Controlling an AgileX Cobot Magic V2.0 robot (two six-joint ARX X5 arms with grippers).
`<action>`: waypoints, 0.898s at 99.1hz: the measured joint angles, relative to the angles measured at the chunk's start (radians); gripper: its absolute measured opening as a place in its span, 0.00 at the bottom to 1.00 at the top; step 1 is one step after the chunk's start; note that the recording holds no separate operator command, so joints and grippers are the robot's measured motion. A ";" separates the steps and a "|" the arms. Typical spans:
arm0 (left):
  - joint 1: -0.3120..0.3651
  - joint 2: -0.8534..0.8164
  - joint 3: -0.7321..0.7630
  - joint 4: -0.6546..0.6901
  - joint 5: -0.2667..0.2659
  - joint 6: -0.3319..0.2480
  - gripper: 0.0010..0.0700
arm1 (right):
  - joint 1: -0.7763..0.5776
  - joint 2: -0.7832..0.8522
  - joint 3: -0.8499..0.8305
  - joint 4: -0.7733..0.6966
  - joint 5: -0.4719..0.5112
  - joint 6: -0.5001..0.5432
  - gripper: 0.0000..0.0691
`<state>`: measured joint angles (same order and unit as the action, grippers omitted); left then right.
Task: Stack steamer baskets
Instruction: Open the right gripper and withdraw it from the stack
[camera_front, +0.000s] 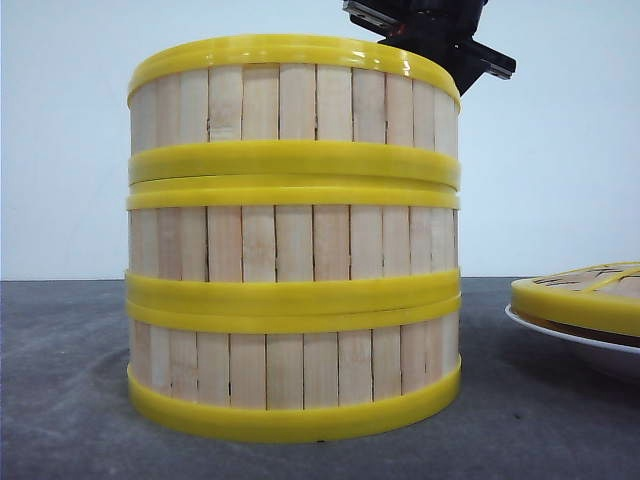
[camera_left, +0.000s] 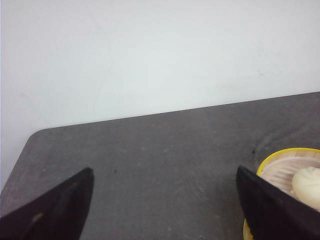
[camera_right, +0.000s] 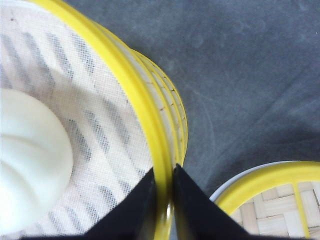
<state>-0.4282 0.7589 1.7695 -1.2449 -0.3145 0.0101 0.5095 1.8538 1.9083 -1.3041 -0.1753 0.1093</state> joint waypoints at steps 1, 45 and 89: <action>0.000 0.000 0.000 0.000 0.000 0.000 0.77 | 0.000 0.000 0.000 0.000 0.000 0.000 0.04; 0.000 0.000 0.000 0.000 0.003 0.000 0.77 | 0.032 0.000 0.000 -0.017 0.014 -0.004 0.04; 0.000 0.000 0.000 0.000 0.024 0.000 0.77 | 0.035 0.000 0.000 0.017 -0.018 -0.005 0.29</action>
<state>-0.4282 0.7589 1.7695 -1.2449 -0.2901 0.0101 0.5446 1.8538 1.9083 -1.2869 -0.1932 0.1047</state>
